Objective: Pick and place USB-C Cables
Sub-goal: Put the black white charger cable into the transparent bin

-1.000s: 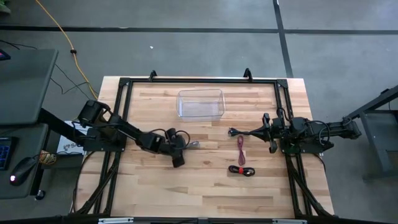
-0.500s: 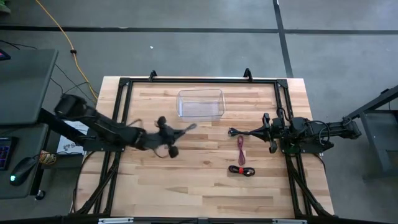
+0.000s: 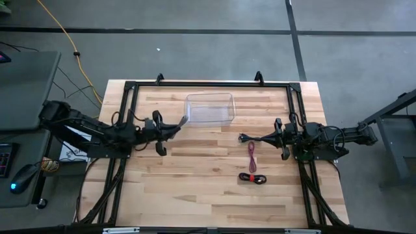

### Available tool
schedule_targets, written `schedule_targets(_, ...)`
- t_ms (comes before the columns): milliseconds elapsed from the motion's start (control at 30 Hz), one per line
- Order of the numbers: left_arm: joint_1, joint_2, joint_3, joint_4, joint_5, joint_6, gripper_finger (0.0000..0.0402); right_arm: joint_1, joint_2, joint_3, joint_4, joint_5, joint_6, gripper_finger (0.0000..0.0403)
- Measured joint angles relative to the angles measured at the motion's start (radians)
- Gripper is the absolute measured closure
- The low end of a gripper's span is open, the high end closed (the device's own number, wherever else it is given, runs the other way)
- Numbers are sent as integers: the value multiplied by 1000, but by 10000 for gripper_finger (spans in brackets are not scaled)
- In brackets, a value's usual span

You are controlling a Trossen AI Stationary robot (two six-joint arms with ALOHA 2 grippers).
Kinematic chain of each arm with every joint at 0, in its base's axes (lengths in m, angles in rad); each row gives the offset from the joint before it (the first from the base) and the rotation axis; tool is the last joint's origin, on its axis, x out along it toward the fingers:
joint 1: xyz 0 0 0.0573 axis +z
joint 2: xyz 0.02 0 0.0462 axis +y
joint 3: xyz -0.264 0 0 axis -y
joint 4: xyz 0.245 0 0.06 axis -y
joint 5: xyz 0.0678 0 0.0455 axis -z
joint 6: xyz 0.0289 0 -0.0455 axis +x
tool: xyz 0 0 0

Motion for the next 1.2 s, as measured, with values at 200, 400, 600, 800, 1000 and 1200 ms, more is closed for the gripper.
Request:
schedule_targets(200,0,1,0,7,0,6,401,0,0,0,0,0,0,402)
schedule_targets(400,2,1,0,9,0,0,401,0,0,0,0,0,0,402)
schedule_targets(600,10,1,1,12,0,7,401,0,0,0,0,0,0,402)
schedule_targets(800,16,1,1,12,0,7,401,0,0,0,0,0,0,402)
schedule_targets(1000,28,1,1,8,0,4,401,0,0,0,0,0,0,402)
schedule_targets(1200,29,1,2,8,0,7,401,0,0,0,0,0,0,402)
